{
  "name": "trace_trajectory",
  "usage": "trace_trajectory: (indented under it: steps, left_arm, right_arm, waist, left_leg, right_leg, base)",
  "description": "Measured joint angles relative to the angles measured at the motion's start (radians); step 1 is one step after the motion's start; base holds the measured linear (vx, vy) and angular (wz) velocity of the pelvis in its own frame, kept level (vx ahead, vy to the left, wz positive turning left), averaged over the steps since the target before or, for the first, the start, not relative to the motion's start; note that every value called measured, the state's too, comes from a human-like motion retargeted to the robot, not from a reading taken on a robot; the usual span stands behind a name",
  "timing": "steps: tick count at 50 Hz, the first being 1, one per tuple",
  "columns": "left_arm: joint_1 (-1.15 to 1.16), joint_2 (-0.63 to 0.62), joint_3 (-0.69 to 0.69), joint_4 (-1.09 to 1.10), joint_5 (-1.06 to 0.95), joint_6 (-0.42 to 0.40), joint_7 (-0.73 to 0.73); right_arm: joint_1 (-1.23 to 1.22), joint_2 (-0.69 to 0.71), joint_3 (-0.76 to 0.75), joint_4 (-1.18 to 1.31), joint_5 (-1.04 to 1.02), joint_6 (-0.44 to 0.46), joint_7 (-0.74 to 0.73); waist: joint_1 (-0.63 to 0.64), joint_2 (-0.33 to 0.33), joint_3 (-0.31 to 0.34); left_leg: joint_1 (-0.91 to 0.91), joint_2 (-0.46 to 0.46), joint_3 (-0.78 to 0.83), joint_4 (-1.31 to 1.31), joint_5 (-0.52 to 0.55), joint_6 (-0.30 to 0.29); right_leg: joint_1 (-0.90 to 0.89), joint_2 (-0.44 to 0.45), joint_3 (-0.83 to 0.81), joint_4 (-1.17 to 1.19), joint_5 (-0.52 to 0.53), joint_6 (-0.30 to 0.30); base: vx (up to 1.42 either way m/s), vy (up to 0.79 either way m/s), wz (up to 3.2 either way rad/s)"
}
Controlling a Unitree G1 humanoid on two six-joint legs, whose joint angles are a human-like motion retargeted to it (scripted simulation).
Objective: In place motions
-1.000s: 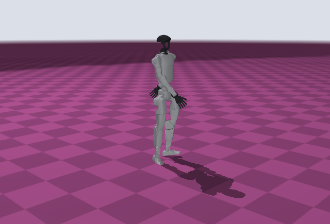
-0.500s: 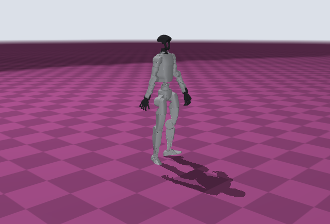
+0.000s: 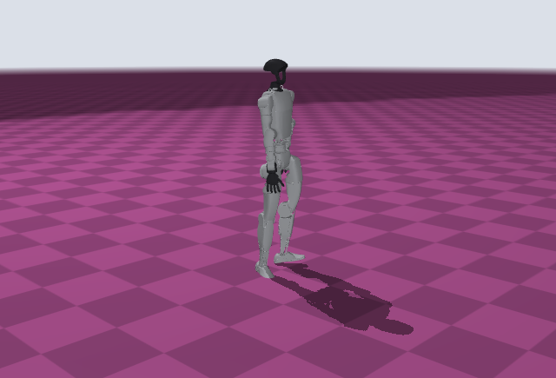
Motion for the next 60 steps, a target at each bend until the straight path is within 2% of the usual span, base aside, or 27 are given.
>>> trace_trajectory:
  steps: [5,10,15,20,26,30,35,42,45,50,55,60]
  left_arm:
    - [0.275,0.037,0.101,0.017,-0.029,0.009,-0.015]
    - [0.426,0.015,0.185,0.019,-0.015,0.034,0.024]
    - [0.391,-0.011,0.213,0.019,-0.102,0.042,0.041]
    - [0.168,-0.021,0.119,0.011,-0.196,0.009,0.101]
    - [-0.173,-0.039,-0.068,-0.089,-0.155,0.026,0.023]
    - [-0.323,-0.080,-0.138,-0.275,-0.136,-0.017,-0.087]
    - [-0.445,-0.108,-0.194,-0.490,-0.126,-0.096,-0.123]
    - [-0.450,-0.050,-0.260,-0.602,-0.037,-0.156,-0.073]
    - [-0.394,-0.040,-0.262,-0.554,0.003,-0.153,-0.057]
    - [-0.269,-0.042,-0.224,-0.333,0.025,-0.126,0.002]
    - [-0.090,-0.021,-0.071,-0.072,0.016,-0.038,0.104]
    - [0.185,0.028,0.097,-0.002,-0.061,-0.002,0.060]
  right_arm:
    - [-0.149,0.065,0.104,-0.251,0.005,-0.055,0.053]
    - [-0.230,0.087,0.196,-0.447,0.003,-0.114,0.020]
    - [-0.219,0.067,0.236,-0.521,-0.054,-0.157,-0.012]
    - [-0.112,0.030,0.223,-0.437,-0.118,-0.155,-0.013]
    - [0.095,-0.005,0.034,-0.144,-0.178,-0.063,-0.015]
    - [0.206,-0.042,-0.125,0.096,-0.151,0.022,-0.003]
    - [0.393,-0.110,-0.282,0.128,-0.061,0.157,-0.012]
    - [0.487,-0.139,-0.353,0.128,0.022,0.180,-0.107]
    - [0.451,-0.118,-0.319,0.128,0.035,0.174,-0.116]
    - [0.290,-0.057,-0.165,0.128,0.008,0.090,-0.169]
    - [0.054,-0.004,0.019,0.078,-0.081,0.001,-0.141]
    - [-0.142,0.048,0.128,-0.163,-0.118,-0.017,-0.058]
  waist:
    - [-0.019,0.009,0.008]
    - [-0.052,0.018,0.004]
    - [-0.054,0.007,-0.001]
    - [-0.050,-0.008,-0.010]
    - [-0.059,-0.034,-0.010]
    - [-0.066,-0.049,-0.015]
    - [-0.070,-0.054,-0.002]
    - [-0.078,-0.051,0.002]
    - [-0.074,-0.046,-0.009]
    - [-0.061,-0.037,-0.015]
    - [-0.058,-0.039,-0.020]
    - [-0.059,-0.027,-0.021]
  left_leg:
    - [0.011,0.006,0.027,-0.009,0.001,-0.004]
    - [0.009,0.013,0.041,-0.012,0.001,-0.007]
    - [0.007,0.014,0.047,-0.010,0.000,-0.008]
    - [-0.003,0.011,0.038,-0.005,-0.001,-0.004]
    - [-0.017,-0.001,-0.002,0.004,0.001,0.004]
    - [-0.028,-0.008,-0.020,0.008,-0.001,0.007]
    - [-0.026,-0.014,-0.023,0.011,-0.005,0.002]
    - [-0.013,-0.014,-0.013,0.010,-0.005,-0.001]
    - [-0.013,-0.011,-0.010,0.010,-0.005,-0.001]
    - [-0.012,-0.010,-0.015,0.009,-0.004,0.000]
    - [0.004,-0.026,-0.019,-0.004,0.001,0.000]
    - [0.015,-0.015,0.018,-0.013,0.005,-0.008]
  right_leg:
    - [-0.019,0.008,0.034,0.006,0.001,-0.006]
    - [-0.034,0.015,0.054,0.011,0.003,-0.006]
    - [-0.038,0.012,0.057,0.012,0.004,-0.006]
    - [-0.027,0.007,0.028,0.003,0.008,-0.004]
    - [0.012,-0.007,-0.030,-0.008,0.007,0.011]
    - [0.024,-0.012,-0.051,-0.013,0.005,0.018]
    - [0.026,-0.018,-0.046,-0.007,0.003,0.026]
    - [0.032,-0.017,-0.044,-0.005,0.005,0.030]
    - [0.034,-0.013,-0.047,-0.010,0.008,0.031]
    - [0.037,-0.008,-0.049,-0.014,0.007,0.028]
    - [0.036,-0.019,-0.053,-0.010,0.004,0.021]
    - [0.013,-0.011,-0.014,0.002,0.003,0.014]
  base:
    - [-0.01,0.00,-0.26]
    - [0.00,0.00,-0.04]
    - [0.00,0.00,0.00]
    - [0.00,0.00,0.12]
    - [0.01,0.02,0.49]
    - [0.02,0.01,0.16]
    - [0.01,0.01,-0.16]
    - [0.00,0.00,-0.05]
    - [0.00,0.00,0.00]
    - [0.00,0.01,0.04]
    - [0.02,0.04,0.22]
    - [0.01,-0.01,-0.18]
